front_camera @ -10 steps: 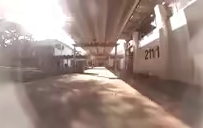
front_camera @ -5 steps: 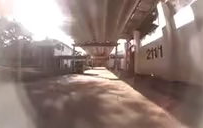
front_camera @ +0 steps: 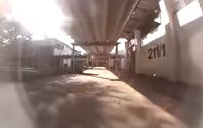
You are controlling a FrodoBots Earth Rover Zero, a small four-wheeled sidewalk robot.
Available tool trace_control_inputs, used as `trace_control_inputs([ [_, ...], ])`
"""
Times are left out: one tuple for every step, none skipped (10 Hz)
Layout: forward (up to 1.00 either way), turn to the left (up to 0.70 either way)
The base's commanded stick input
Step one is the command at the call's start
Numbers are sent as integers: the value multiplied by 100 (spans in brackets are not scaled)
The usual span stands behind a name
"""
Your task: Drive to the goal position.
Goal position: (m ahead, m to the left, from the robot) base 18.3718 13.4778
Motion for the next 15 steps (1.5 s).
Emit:
trace_control_inputs([
  [50, 0],
  [50, 0],
  [50, 0],
  [50, 0],
  [50, 0],
  [50, 0],
  [50, 0],
  [50, 0],
  [50, 0],
  [50, 0],
  [50, 0],
  [50, 0],
  [50, 0],
  [50, 0],
  [50, 0],
])
